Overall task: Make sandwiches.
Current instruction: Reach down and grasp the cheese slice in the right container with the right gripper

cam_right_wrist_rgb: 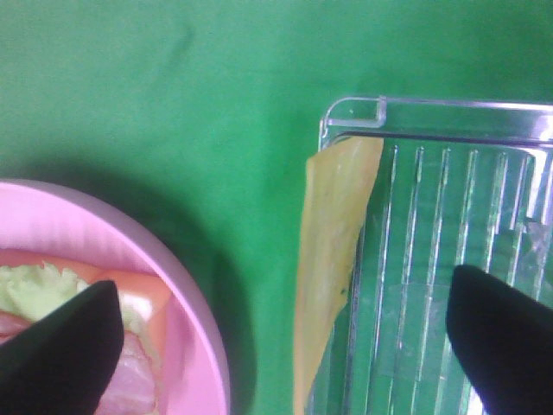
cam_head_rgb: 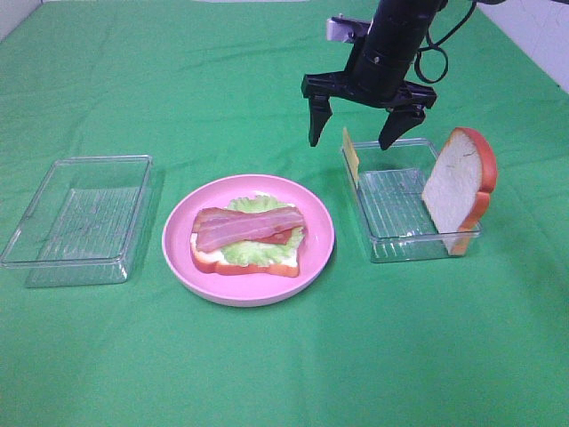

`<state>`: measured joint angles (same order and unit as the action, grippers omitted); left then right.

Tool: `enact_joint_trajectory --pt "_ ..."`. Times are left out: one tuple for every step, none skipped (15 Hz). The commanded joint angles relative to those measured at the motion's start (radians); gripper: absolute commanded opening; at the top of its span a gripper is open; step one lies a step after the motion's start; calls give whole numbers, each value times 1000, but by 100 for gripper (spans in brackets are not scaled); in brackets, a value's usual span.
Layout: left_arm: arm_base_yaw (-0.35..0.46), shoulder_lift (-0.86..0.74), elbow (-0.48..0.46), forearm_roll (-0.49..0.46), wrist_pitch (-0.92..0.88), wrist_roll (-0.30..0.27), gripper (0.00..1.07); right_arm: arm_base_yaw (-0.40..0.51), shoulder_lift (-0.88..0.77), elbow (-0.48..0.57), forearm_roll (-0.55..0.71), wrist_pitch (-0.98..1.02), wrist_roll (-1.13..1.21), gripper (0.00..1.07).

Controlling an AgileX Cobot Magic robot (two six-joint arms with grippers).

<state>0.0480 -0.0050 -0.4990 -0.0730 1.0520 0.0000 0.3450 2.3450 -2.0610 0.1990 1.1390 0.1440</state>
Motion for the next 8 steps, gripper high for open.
enact_joint_trajectory --pt "0 -25 1 -8 -10 0 96 -1 31 -6 2 -20 -11 96" --pt "0 -25 1 -8 -10 0 96 -1 34 -6 2 -29 -11 96" --pt "0 -25 1 -8 -10 0 96 -1 37 -6 3 -33 -11 95" --pt "0 -25 1 -8 -10 0 96 -1 42 -6 8 -33 -11 95" --pt "0 -25 1 -8 -10 0 96 -1 54 -6 9 -24 -11 94" --pt "0 -25 1 -8 -10 0 96 -1 60 -6 9 -19 -11 94" --pt "0 -25 1 -8 -10 0 96 -1 60 -6 9 -18 -11 93" --pt "0 -25 1 -8 -10 0 96 -1 60 -6 9 -18 -11 92"
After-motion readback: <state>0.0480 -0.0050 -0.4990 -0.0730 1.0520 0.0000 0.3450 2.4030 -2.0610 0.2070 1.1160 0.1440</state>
